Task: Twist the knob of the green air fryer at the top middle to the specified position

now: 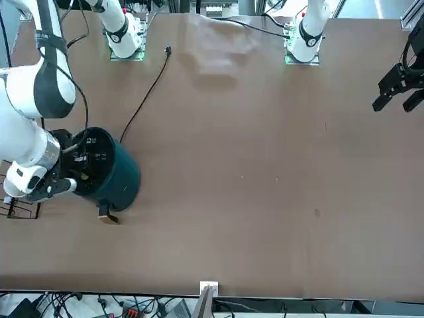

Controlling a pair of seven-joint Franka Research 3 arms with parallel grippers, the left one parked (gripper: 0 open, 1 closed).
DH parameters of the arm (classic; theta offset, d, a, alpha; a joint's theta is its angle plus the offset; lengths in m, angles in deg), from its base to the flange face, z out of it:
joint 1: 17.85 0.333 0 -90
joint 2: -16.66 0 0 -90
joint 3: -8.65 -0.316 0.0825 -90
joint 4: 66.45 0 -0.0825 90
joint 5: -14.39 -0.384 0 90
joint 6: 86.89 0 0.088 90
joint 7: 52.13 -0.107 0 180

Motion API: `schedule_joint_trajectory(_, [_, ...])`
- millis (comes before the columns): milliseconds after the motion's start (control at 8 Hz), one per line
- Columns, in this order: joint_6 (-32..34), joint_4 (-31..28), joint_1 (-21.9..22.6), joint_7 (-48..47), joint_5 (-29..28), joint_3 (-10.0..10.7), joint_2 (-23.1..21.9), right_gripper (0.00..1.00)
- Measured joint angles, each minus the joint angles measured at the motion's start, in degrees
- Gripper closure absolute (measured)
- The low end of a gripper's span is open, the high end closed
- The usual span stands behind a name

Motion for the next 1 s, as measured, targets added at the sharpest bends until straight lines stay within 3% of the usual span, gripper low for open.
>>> schedule_joint_trajectory(375, [0.0,0.0,0.0,14.4,0.8,-0.1,0.0,0.55])
schedule_joint_trajectory(500, [0.0,0.1,0.2,18.6,3.4,-0.4,0.0,0.55])
schedule_joint_trajectory(750, [-0.1,0.0,1.0,23.7,7.6,-1.4,0.1,0.55])
schedule_joint_trajectory(1000, [-0.6,0.0,0.9,27.6,7.8,-1.3,0.2,0.55])
